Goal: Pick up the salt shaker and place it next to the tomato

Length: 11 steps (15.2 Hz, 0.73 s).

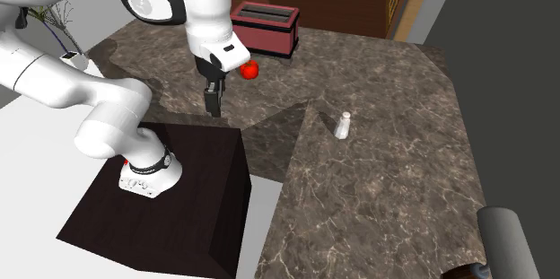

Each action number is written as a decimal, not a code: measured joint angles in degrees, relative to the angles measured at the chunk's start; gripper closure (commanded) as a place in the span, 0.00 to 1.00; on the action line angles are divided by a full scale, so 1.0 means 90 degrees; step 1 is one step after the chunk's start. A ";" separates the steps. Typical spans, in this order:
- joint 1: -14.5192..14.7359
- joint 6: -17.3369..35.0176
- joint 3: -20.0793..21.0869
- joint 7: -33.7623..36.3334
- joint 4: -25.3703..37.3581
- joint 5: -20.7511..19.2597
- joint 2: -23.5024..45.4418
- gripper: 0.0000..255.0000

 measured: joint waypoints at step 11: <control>0.0058 0.1024 0.0360 0.0393 0.1232 0.0176 0.2426 0.00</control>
